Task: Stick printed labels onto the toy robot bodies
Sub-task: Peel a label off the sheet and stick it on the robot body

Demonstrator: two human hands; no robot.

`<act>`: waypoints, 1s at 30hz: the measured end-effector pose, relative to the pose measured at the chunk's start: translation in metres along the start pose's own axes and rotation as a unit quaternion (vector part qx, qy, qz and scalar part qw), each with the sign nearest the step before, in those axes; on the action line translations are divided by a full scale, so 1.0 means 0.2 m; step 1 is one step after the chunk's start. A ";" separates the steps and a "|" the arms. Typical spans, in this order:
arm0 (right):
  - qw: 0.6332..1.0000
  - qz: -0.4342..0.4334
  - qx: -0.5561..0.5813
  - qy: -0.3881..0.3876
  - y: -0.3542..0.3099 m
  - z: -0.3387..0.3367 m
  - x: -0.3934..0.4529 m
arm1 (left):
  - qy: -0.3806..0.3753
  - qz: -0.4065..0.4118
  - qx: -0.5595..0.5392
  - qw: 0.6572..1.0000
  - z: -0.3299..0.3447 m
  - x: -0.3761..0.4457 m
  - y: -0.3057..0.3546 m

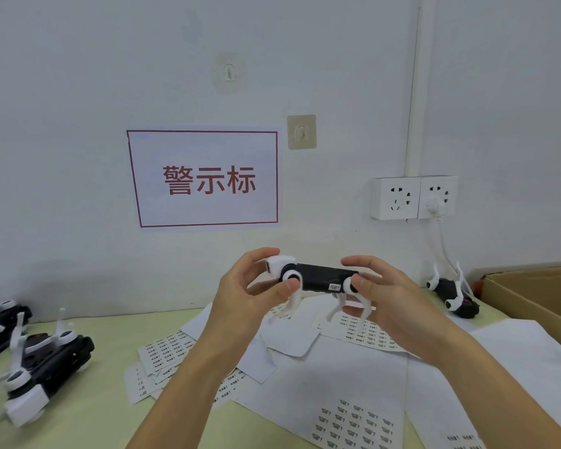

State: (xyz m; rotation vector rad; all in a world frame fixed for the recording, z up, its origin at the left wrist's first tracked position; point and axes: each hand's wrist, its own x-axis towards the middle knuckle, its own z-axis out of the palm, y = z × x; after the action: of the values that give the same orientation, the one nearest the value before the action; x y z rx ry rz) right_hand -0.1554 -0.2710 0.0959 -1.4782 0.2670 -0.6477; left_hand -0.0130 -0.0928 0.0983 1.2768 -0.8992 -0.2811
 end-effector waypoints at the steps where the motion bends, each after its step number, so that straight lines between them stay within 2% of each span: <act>1: 1.000 0.008 0.018 0.013 0.01 0.00 0.01 | -0.008 0.007 0.003 1.000 0.00 0.00 0.00; 5: 0.997 0.046 0.039 0.043 0.08 -0.01 0.02 | -0.025 0.040 0.037 0.998 0.04 0.00 0.01; 12: 0.994 0.074 0.068 0.050 0.12 -0.04 0.01 | -0.032 0.036 0.057 0.997 0.07 0.00 0.00; 19: 0.995 0.067 0.054 0.053 0.10 -0.04 0.01 | -0.037 0.015 0.058 0.997 0.06 0.00 -0.01; 25: 0.995 0.060 0.052 0.062 0.08 -0.02 0.01 | -0.024 -0.048 0.027 0.998 0.07 0.00 -0.03; 30: 0.997 0.054 0.002 0.061 0.05 0.03 0.00 | 0.012 -0.072 0.066 0.995 0.08 0.00 -0.05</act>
State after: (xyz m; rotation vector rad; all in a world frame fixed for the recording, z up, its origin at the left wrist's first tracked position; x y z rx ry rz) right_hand -0.1493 -0.2659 0.0866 -1.4125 0.4373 -0.6506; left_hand -0.0214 -0.1077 0.0896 1.4673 -0.8176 -0.3239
